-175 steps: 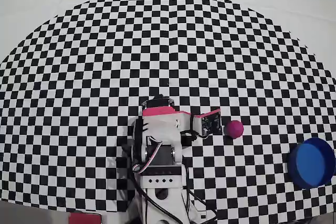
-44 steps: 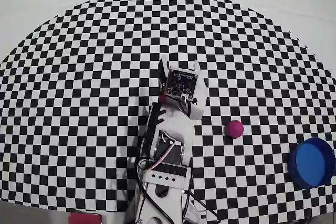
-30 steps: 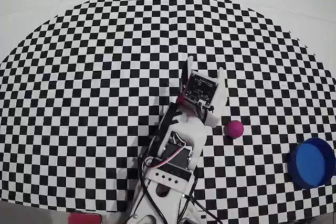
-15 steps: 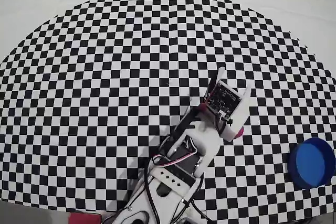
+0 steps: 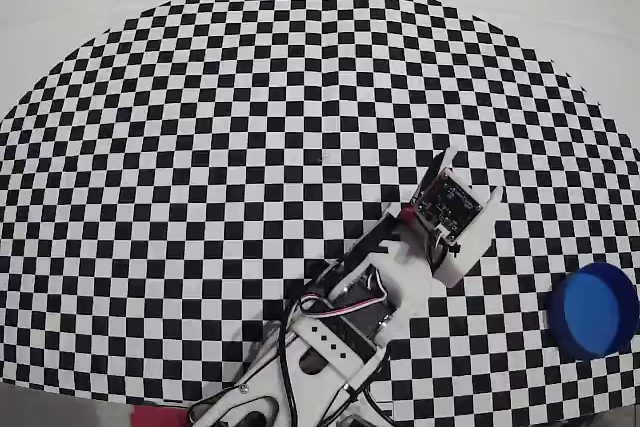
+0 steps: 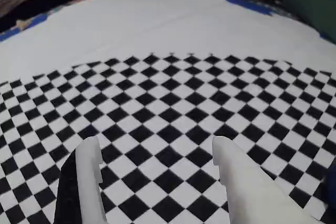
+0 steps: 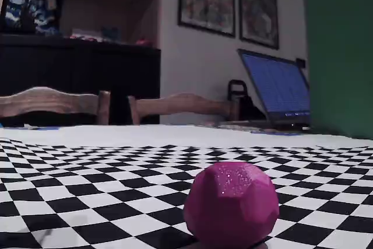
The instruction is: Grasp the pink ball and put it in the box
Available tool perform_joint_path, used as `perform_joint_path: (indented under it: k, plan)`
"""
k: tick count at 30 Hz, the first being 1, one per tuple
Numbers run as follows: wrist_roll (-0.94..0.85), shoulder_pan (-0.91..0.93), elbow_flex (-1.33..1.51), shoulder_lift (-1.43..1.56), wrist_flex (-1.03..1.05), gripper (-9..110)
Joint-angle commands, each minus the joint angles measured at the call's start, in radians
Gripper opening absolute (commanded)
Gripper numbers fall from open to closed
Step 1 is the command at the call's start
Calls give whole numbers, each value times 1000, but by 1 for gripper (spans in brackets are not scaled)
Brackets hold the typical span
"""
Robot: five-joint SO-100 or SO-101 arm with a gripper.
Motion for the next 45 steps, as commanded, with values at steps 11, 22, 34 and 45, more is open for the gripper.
perform_joint_path:
  k: [11, 22, 34, 45]
  plan:
    - [-6, 83, 8, -3, 6, 24]
    - [3, 94, 8, -35, 43, 24]
    - [6, 138, 8, -132, -14, 24]
    - [6, 155, 8, -221, -49, 24]
